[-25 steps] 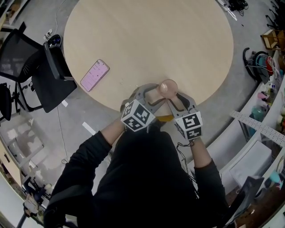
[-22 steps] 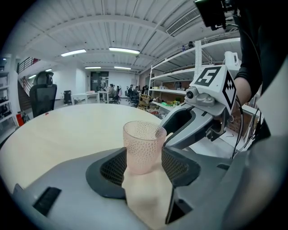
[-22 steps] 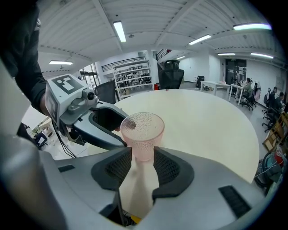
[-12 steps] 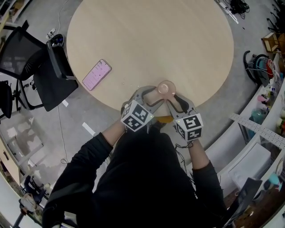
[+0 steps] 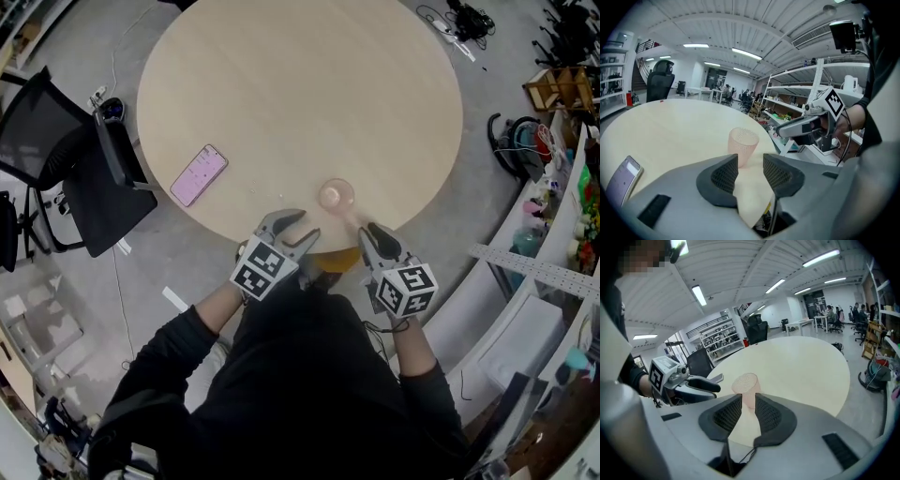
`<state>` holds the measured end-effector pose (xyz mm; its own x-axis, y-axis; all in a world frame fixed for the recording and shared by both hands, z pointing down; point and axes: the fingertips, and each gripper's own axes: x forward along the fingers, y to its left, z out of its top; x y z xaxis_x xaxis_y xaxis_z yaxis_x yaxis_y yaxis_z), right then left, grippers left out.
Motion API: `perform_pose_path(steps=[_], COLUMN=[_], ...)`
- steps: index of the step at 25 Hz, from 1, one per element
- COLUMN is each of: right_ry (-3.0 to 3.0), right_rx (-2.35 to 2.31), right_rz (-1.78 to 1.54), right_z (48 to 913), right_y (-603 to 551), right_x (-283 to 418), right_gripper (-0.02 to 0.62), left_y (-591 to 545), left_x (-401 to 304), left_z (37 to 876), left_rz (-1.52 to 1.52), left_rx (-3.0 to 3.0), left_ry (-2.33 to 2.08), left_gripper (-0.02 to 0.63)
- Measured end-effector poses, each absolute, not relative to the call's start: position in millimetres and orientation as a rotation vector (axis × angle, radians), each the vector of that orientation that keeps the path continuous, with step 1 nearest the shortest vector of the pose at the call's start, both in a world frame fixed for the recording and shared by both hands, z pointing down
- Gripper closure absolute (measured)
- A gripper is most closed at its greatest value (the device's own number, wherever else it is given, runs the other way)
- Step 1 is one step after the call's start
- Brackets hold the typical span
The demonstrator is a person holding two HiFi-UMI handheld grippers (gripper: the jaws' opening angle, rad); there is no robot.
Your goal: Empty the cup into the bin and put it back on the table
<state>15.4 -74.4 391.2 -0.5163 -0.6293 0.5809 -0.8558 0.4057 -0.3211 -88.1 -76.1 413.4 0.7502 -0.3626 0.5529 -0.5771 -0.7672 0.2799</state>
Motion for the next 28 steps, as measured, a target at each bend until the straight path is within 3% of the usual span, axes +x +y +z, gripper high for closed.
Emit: perform_pose_path(steps=[3, 6, 20, 28], right_ry=[-2.348, -2.387, -2.711, -2.676], right_rx=[1.327, 1.367, 1.530, 1.607], right_rz=[0.844, 0.840, 0.524, 0.430], right_z=[369.4, 356.2, 221.7, 201.2], right_y=[-76.7, -92.2, 65.7, 155.6], right_x=[19.0, 20.4, 113.2, 158.5], right_gripper=[0.506, 0.548, 0.569, 0.569], left_y=[-71.4, -78.6, 64.1, 148.9], left_x=[-85.0, -80.3, 63.3, 123.9], left_z=[379.4, 356.9, 209.9, 186.2], left_rz=[0.565, 0.501, 0.141, 0.144], left_rx=[2.556, 2.576, 2.739, 2.829], left_ry=[-0.725, -0.770, -0.869, -0.755], left_gripper=[0.519, 0.574, 0.581, 0.581])
